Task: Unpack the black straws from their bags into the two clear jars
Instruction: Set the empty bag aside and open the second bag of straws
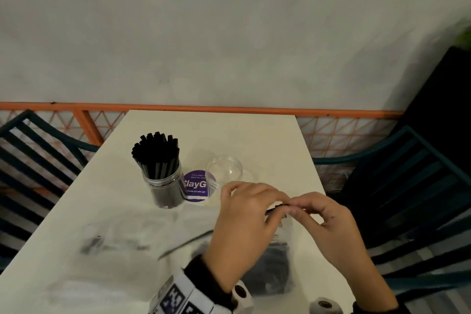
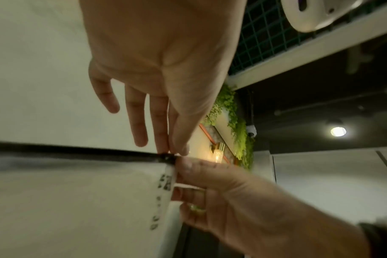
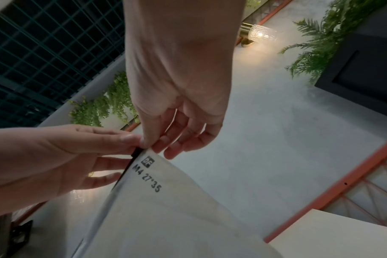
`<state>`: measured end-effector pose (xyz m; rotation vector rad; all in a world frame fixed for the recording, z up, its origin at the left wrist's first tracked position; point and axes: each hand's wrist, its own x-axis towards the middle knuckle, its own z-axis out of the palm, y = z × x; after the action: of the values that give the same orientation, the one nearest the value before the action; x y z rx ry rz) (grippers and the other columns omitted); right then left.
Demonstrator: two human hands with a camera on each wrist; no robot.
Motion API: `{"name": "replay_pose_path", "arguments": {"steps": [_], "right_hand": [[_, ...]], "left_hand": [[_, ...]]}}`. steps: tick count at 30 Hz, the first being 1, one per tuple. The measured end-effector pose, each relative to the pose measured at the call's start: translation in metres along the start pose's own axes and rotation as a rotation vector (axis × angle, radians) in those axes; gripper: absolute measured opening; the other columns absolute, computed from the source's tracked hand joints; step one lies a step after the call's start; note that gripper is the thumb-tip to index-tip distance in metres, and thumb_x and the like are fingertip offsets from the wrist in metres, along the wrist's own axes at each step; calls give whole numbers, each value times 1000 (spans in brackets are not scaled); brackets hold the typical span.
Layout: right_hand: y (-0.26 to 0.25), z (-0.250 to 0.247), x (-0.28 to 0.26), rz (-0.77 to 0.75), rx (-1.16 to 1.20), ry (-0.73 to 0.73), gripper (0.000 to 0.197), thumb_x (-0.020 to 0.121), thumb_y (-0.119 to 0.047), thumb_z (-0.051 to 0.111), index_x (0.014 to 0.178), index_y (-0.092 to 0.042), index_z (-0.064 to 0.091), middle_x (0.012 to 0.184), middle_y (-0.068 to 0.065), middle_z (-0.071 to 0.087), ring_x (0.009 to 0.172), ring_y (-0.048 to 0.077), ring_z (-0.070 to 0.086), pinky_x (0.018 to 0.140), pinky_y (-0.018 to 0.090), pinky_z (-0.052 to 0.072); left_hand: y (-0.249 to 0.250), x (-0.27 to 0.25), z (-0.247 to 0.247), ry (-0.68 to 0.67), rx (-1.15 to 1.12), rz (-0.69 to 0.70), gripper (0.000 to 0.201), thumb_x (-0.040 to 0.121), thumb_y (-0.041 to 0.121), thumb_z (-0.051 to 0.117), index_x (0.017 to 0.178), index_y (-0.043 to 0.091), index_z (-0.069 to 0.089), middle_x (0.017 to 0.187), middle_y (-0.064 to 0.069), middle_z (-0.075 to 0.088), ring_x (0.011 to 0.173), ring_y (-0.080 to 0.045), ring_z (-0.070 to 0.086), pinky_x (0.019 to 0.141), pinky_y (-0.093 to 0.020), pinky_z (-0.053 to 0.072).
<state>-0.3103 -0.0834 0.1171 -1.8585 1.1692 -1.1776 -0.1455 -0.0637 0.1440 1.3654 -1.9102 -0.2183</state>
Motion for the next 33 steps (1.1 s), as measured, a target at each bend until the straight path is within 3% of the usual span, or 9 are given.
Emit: {"name": "replay_pose_path", "arguments": {"steps": [8, 11, 17, 19, 21, 24, 28, 31, 33], "right_hand": [[-5, 7, -4, -78, -60, 124, 5, 79, -29, 68, 80, -25, 70, 86, -13, 67, 83, 7, 63, 70, 10, 46], [-2, 6, -1, -56, -79, 186, 3, 81, -23, 67, 78, -25, 66, 90, -14, 64, 83, 7, 60, 68, 10, 45], [15, -15, 3, 71, -12, 302, 5, 85, -24, 62, 81, -27, 64, 86, 1, 66, 79, 21, 62, 70, 44, 53], [17, -19, 4, 127, 59, 316, 7, 83, -31, 62, 84, -25, 64, 87, 6, 67, 80, 29, 63, 71, 49, 55], [21, -23, 4, 142, 108, 327, 35, 75, -57, 62, 87, -25, 64, 82, 5, 68, 75, 24, 64, 69, 38, 56], [20, -28, 7, 152, 171, 356, 27, 78, -51, 61, 84, -25, 64, 66, 0, 63, 56, 6, 52, 56, 20, 50], [20, -21, 10, 121, 230, 300, 59, 60, -75, 61, 86, -22, 63, 57, 1, 57, 50, 6, 46, 49, 14, 43], [16, -11, 11, 83, 274, 259, 49, 65, -68, 62, 85, -24, 64, 58, 2, 59, 52, 8, 48, 51, 14, 44], [13, -7, 11, 66, 274, 220, 22, 77, -47, 61, 83, -26, 65, 60, 0, 60, 55, 8, 52, 54, 14, 47]], "left_hand": [[-11, -1, 6, 6, 58, 27, 20, 81, 44, 50, 78, 31, 66, 77, 18, 69, 74, 1, 56, 84, -22, 28], [-17, -3, 2, -13, 140, 23, 18, 82, 40, 47, 77, 31, 62, 75, 18, 67, 70, 0, 58, 82, -22, 27], [-58, -15, -25, -1, 236, -74, 20, 79, 40, 45, 76, 30, 62, 74, 19, 67, 71, 1, 57, 76, -24, 29], [-73, -21, -36, 11, 247, -115, 21, 78, 39, 45, 76, 28, 63, 74, 17, 68, 73, 0, 56, 73, -27, 32], [-87, -26, -47, 28, 273, -162, 23, 78, 39, 44, 77, 26, 63, 74, 15, 68, 74, -3, 55, 71, -27, 32], [-105, -35, -66, 46, 310, -260, 23, 78, 38, 45, 79, 25, 64, 75, 11, 69, 71, -13, 64, 67, -32, 41], [-110, -41, -75, 84, 340, -349, 7, 78, 20, 66, 83, 24, 63, 79, 7, 69, 73, -21, 65, 67, -33, 38], [-95, -35, -66, 51, 252, -220, 17, 80, 33, 49, 94, 34, 58, 92, 12, 65, 83, -13, 63, 72, -38, 49], [-80, -30, -53, 12, 175, -128, 20, 82, 39, 49, 99, 37, 59, 102, 14, 63, 94, -9, 60, 80, -38, 47]]}}
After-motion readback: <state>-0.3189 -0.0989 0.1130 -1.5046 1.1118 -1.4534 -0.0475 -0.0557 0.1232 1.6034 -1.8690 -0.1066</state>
